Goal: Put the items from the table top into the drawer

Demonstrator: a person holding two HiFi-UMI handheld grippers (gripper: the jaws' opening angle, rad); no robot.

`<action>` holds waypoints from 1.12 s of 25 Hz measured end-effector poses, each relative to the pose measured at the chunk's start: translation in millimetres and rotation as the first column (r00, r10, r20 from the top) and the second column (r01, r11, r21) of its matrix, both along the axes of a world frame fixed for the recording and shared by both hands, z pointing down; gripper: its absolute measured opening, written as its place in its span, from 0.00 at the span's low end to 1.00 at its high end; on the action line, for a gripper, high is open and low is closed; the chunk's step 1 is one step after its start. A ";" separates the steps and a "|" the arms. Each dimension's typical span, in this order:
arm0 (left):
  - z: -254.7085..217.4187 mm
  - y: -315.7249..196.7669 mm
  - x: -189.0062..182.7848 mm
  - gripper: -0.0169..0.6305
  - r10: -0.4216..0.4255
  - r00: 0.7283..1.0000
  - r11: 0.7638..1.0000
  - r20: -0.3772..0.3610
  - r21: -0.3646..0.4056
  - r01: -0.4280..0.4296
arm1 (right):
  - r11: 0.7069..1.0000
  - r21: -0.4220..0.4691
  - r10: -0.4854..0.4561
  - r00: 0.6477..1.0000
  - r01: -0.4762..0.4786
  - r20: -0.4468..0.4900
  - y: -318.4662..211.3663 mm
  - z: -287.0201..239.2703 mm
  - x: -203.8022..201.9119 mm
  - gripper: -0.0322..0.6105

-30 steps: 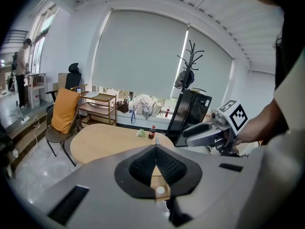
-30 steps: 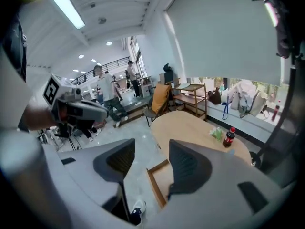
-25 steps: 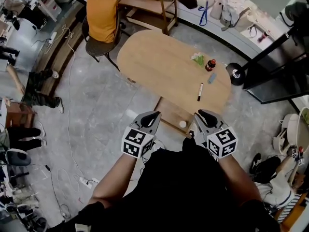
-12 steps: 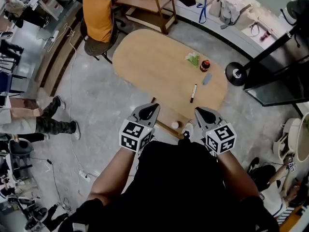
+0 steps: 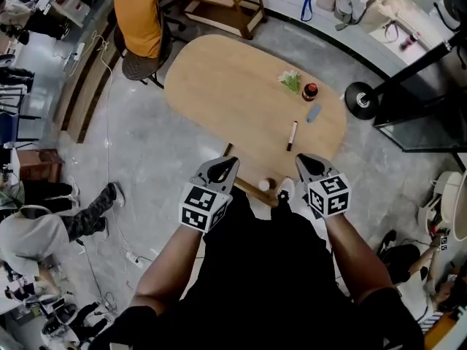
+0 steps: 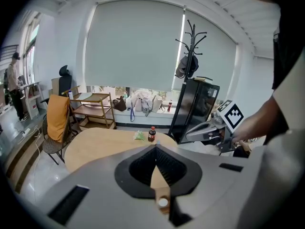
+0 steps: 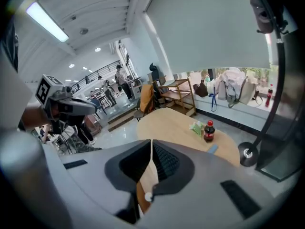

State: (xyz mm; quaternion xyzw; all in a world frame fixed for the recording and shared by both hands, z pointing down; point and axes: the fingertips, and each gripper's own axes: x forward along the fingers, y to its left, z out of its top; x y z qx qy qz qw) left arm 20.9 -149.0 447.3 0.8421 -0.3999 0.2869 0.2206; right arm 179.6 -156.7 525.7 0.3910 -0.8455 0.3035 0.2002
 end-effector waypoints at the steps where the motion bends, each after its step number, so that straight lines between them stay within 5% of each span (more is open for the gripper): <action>1: 4.2 -3.5 0.2 0.03 0.013 1.000 1.000 -0.001 -0.009 -0.013 | 1.000 -0.021 0.013 1.000 -0.014 -0.012 -2.9 12.9 0.2 0.06; 7: 30.8 -13.7 -10.2 0.03 0.107 0.994 0.992 0.004 -0.061 -0.106 | 0.984 -0.138 0.095 0.989 -0.111 -0.117 -21.9 118.0 -1.0 0.06; 13: 68.1 -23.4 -34.7 0.03 0.134 0.991 0.982 -0.008 -0.133 -0.134 | 0.937 -0.267 0.164 0.960 -0.224 -0.228 -48.1 226.5 7.2 0.07; 17: 86.6 -31.3 -58.0 0.03 0.115 0.993 0.978 -0.001 -0.177 -0.114 | 0.893 -0.357 0.178 0.943 -0.276 -0.282 -63.7 287.2 6.2 0.22; 23: 105.2 -41.1 -82.2 0.03 0.090 0.996 0.976 0.001 -0.197 -0.088 | 0.833 -0.394 0.256 0.901 -0.389 -0.350 -87.3 339.5 16.5 0.22; 28: 115.8 -40.0 -94.7 0.03 0.082 0.997 0.972 0.005 -0.220 -0.079 | 0.811 -0.415 0.261 0.889 -0.413 -0.375 -94.0 360.8 13.3 0.22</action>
